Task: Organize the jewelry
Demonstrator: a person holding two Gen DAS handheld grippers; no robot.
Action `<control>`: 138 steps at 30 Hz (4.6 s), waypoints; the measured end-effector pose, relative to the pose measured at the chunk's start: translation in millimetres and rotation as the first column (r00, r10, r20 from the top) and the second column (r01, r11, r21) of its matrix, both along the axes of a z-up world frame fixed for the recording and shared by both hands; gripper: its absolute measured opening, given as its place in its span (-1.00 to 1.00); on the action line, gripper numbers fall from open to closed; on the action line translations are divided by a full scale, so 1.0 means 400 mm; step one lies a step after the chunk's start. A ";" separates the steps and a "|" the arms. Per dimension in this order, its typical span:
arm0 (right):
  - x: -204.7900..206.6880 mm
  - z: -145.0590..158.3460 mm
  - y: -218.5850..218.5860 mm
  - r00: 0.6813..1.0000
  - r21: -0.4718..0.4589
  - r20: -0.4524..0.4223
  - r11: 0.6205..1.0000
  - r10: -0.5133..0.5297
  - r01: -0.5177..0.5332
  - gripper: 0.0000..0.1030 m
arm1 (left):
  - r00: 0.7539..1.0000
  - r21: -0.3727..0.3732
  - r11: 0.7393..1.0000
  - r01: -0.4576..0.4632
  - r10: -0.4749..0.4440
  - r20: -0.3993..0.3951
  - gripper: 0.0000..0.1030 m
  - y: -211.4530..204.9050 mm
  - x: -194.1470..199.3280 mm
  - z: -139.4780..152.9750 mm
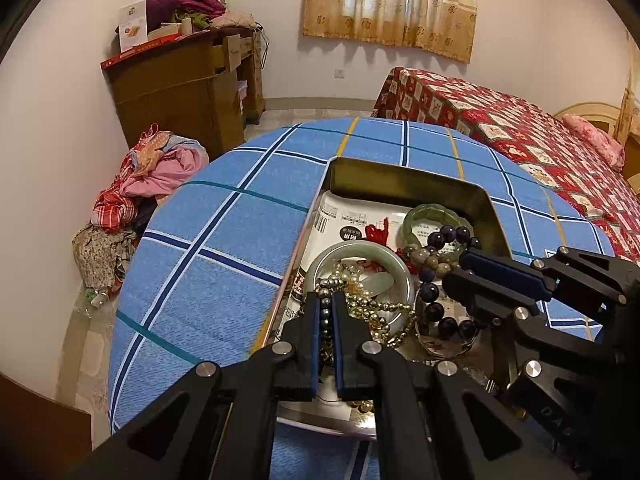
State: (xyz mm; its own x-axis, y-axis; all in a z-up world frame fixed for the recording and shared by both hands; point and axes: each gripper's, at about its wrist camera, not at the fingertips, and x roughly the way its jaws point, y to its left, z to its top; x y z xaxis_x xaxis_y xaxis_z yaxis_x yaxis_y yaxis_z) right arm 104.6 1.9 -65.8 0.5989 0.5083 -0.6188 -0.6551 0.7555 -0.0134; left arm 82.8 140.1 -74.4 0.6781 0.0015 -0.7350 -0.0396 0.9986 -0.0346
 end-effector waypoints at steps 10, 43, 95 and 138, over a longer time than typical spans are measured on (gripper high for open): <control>0.004 -0.015 -0.004 1.000 -0.008 -0.008 1.000 -0.003 0.003 -0.70 | 1.000 0.002 1.000 0.010 -0.010 -0.005 -0.91 -0.008 0.006 -0.007; 0.017 -0.022 -0.001 1.000 -0.025 0.000 0.999 -0.031 0.031 -0.68 | 1.000 0.014 1.000 0.001 -0.001 -0.005 -0.90 -0.016 0.007 -0.010; -0.098 0.106 -0.148 0.987 0.129 0.076 0.983 -0.144 0.134 0.58 | 0.978 0.006 0.993 -0.117 0.114 0.176 0.52 -0.024 -0.177 0.157; -0.101 0.107 -0.151 0.986 0.140 0.081 0.981 -0.148 0.135 0.62 | 0.980 0.011 0.993 -0.120 0.116 0.160 0.52 -0.030 -0.163 0.134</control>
